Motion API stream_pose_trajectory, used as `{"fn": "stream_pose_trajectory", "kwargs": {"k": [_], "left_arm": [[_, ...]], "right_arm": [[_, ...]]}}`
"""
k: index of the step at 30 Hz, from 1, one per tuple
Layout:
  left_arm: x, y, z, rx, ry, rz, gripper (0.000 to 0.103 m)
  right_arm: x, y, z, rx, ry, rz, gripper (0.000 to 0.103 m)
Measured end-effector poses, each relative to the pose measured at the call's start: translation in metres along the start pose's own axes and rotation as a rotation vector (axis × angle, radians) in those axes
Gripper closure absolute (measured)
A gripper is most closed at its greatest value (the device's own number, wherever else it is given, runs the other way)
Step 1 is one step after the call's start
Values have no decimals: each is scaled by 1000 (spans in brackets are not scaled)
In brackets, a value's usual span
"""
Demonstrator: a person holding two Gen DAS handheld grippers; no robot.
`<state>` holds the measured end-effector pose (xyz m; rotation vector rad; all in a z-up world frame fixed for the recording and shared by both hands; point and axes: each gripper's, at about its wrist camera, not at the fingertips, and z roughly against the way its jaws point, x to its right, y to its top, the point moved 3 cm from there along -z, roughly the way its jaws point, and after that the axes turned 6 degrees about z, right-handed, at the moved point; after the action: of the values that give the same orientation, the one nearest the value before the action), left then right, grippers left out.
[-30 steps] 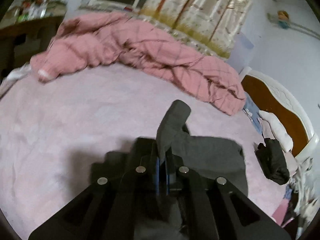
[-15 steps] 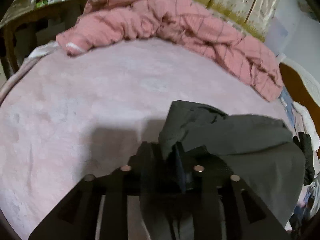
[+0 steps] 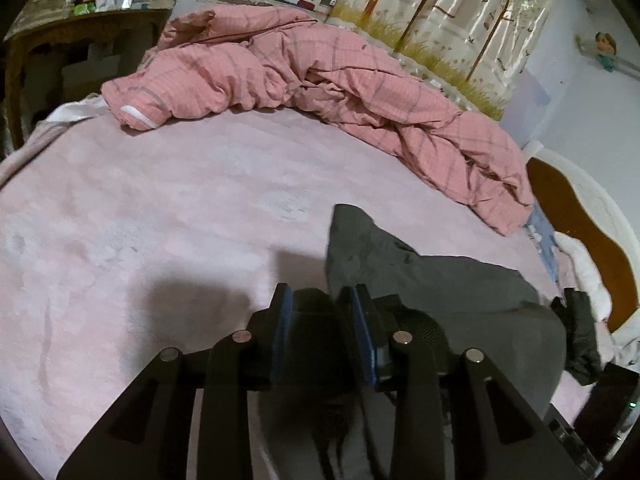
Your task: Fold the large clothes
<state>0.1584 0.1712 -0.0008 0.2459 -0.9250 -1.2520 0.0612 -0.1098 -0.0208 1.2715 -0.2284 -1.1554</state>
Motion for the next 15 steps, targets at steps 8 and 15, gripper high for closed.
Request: {"fn": "stream_pose_trajectory", "kwargs": {"k": [8,15], "left_arm": [[8,-4,1,12,-12,-20,70],[11,-6,0,32,36,-26,68]], "right_arm": [[33,3,4,83,116,-249,28],[43,7,-28,-16,120,-347,76]]}}
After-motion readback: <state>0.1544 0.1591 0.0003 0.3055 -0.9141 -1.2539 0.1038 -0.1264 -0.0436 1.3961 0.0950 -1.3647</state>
